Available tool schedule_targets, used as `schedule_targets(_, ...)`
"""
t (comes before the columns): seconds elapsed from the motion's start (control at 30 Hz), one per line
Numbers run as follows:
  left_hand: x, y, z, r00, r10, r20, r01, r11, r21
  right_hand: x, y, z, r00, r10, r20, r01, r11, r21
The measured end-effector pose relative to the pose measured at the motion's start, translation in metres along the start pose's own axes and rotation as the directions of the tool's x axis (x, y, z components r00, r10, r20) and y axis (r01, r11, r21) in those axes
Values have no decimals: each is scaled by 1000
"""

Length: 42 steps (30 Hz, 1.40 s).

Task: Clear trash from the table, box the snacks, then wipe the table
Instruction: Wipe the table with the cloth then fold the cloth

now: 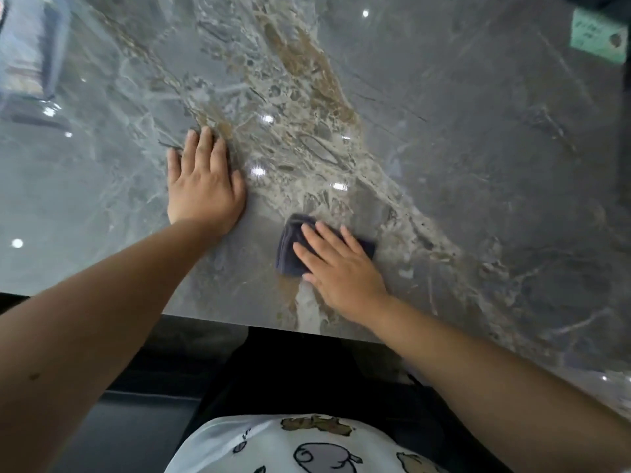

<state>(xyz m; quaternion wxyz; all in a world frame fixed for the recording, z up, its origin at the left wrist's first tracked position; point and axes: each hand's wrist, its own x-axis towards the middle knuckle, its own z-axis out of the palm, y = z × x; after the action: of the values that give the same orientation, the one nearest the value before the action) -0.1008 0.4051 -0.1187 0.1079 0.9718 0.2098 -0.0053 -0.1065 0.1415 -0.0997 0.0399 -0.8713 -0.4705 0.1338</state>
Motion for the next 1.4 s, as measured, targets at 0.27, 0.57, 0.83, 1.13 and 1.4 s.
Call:
schedule_targets(0.27,-8,14,-12,999,27,23,-25,997,-72,-37,-33,0,990,131,-53,-95,895,435)
schedule_targets(0.57,-16,79,13,974,210,88,-208,978,-32,-6,76,-70,637,721,274,-69,-300,951)
schedule_targets(0.83,-16,81,14,979,184,89,-188,982,31,90,242,-100,520,812,-265,-526,549,649)
schedule_targets(1.13,-19,84,14,980,183,82,-184,983,12,92,217,-59,910,397,-121,-390,917,76)
schedule_targets(1.4,-18,84,10,976,189,106,-192,981,14,-38,91,-15,982,187,8,-188,982,7)
